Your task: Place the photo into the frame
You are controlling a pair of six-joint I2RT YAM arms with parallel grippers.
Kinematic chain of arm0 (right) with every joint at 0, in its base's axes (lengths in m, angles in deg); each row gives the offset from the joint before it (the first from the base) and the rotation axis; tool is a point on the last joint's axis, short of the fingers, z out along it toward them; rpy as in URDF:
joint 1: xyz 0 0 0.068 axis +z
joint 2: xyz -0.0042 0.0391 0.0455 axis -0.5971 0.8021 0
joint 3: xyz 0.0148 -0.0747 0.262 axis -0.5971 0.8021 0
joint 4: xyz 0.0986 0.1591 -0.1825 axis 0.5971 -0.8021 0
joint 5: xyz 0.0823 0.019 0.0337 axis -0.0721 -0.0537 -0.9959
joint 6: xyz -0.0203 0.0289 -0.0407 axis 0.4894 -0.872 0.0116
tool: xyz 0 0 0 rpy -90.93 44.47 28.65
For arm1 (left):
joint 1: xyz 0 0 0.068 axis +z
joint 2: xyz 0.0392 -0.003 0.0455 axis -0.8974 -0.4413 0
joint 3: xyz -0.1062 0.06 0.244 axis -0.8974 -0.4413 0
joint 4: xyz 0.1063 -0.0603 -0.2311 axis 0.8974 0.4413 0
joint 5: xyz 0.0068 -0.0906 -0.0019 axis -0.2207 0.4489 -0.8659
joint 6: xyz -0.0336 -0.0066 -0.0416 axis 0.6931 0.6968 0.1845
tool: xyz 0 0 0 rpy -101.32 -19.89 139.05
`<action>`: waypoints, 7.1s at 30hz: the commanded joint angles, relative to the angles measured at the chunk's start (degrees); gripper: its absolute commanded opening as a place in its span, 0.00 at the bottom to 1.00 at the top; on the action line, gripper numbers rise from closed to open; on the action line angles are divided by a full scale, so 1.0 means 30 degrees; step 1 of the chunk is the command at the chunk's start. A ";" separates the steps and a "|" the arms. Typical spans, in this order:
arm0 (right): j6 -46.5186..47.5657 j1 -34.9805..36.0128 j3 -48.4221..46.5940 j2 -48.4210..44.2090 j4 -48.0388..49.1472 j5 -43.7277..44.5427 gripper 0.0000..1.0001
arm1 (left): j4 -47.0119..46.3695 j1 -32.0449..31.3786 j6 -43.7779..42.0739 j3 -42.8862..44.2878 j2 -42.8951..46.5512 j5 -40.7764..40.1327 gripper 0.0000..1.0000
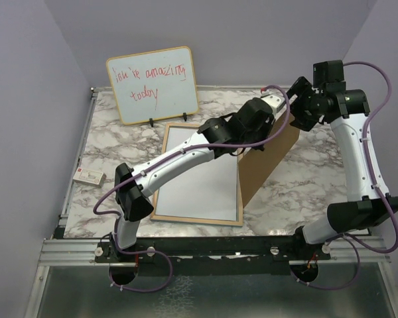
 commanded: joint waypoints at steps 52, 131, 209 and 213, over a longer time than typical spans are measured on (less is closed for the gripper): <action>0.2367 0.0265 0.2139 -0.3547 0.8696 -0.7325 0.01 | 0.0085 1.5338 -0.0336 -1.1015 0.4877 0.0274 0.99; -0.3309 0.0250 1.9063 -0.8962 1.6861 -1.1282 0.00 | -0.6298 1.3942 0.9683 -1.8493 0.1843 0.8958 0.00; -0.3657 0.0192 2.1622 -0.8695 2.9876 -1.2172 0.01 | -0.1867 1.2465 0.1231 -1.4829 0.5696 0.5667 0.59; -0.4648 0.0192 2.2276 -0.8784 3.0617 -1.0673 0.01 | -0.1853 1.2259 0.1286 -1.6200 0.6887 0.6268 0.59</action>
